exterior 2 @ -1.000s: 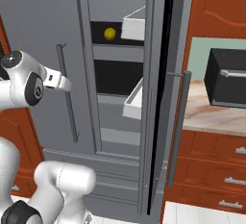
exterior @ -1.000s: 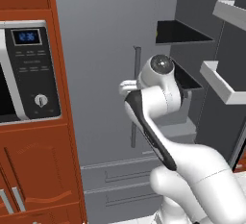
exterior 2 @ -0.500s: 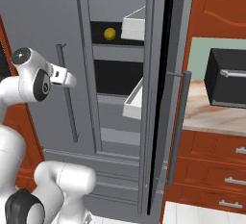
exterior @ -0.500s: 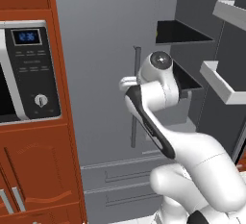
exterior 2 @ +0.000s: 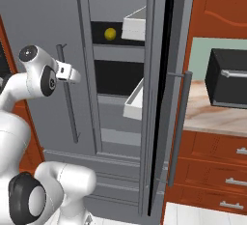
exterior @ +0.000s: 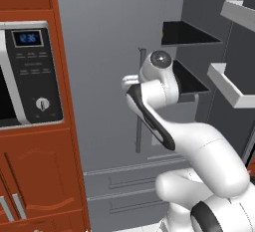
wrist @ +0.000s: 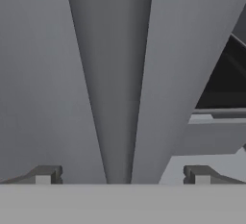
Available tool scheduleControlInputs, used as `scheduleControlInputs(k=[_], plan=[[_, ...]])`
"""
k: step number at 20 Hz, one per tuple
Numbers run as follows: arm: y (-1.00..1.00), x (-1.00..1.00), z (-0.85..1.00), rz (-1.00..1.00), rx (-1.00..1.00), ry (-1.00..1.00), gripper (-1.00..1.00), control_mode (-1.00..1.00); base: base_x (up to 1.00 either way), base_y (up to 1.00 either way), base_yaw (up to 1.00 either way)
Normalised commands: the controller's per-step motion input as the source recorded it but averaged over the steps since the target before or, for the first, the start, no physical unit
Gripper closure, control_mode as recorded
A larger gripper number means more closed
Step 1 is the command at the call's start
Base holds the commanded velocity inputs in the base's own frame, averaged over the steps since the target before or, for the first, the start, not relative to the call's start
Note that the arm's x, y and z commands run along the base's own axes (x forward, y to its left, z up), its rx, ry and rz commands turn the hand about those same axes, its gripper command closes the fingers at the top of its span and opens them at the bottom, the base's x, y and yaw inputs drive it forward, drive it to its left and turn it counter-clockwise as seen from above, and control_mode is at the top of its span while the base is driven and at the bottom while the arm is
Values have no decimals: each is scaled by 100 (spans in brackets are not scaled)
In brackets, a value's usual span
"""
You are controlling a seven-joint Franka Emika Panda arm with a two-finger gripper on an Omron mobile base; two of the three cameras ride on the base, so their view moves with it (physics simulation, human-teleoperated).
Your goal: Retrieve a lemon from the fridge and place it on the cutting board with the fish.
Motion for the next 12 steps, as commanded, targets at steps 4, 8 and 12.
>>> scheduleControlInputs(k=[4,8,12], plan=[[0,31,0,0,-4,-1,-100,-100,0,0,0],[0,25,0,0,-1,0,-100,-100,0,0,0],[0,24,0,1,0,0,-100,-100,0,0,0]])
